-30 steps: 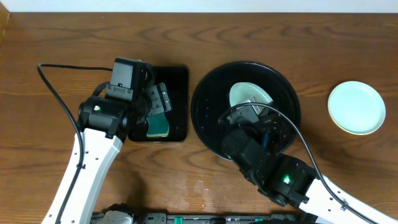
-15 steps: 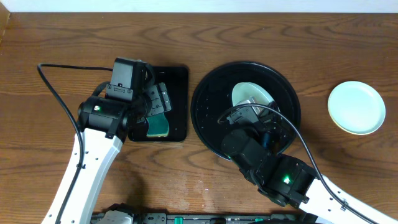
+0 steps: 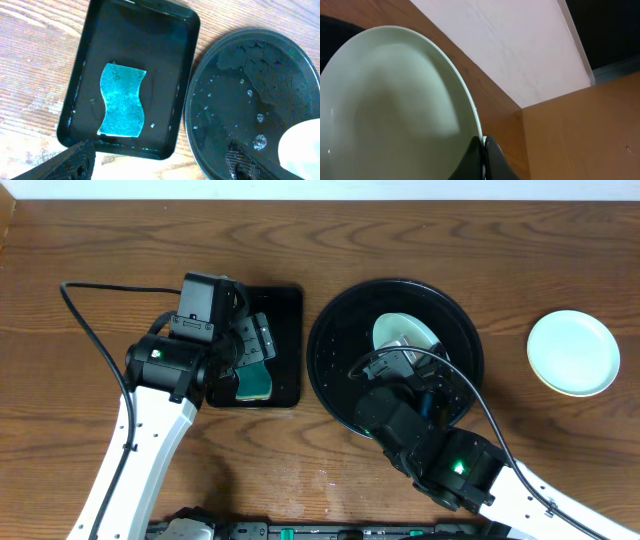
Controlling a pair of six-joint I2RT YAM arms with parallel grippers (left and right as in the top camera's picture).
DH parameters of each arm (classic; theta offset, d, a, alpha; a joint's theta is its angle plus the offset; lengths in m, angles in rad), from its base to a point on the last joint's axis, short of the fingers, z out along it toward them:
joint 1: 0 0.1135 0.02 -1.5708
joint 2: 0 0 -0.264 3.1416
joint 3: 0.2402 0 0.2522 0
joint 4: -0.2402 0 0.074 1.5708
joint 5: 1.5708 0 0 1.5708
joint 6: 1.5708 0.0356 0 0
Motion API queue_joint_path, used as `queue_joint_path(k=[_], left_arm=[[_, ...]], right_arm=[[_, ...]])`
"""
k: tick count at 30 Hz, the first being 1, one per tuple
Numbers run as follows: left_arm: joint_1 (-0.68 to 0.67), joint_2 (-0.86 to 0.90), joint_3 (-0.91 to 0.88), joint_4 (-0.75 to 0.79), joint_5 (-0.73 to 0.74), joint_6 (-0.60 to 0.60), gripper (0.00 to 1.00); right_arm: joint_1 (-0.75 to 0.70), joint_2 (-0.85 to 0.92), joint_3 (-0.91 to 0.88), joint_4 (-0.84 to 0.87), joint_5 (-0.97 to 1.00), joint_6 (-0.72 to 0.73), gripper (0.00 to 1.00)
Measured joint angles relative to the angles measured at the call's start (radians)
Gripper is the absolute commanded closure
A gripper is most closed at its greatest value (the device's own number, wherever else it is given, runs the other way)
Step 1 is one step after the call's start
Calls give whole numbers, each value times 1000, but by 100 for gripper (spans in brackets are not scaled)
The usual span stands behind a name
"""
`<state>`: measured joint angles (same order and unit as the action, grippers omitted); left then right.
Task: Clean dirty plates on tray and stack at the side
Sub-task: 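Lift the second pale green plate off the round tray with right gripper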
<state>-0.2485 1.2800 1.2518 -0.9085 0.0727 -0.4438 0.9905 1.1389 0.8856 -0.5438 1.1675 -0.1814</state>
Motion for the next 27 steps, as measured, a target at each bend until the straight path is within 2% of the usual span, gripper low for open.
queue_joint_path(k=[17, 27], left_arm=[[0, 0, 0, 0, 0, 0, 16], [0, 0, 0, 0, 0, 0, 16]], right_arm=[[0, 0, 0, 3, 0, 3, 99], [-8, 5, 0, 3, -27, 74, 99]])
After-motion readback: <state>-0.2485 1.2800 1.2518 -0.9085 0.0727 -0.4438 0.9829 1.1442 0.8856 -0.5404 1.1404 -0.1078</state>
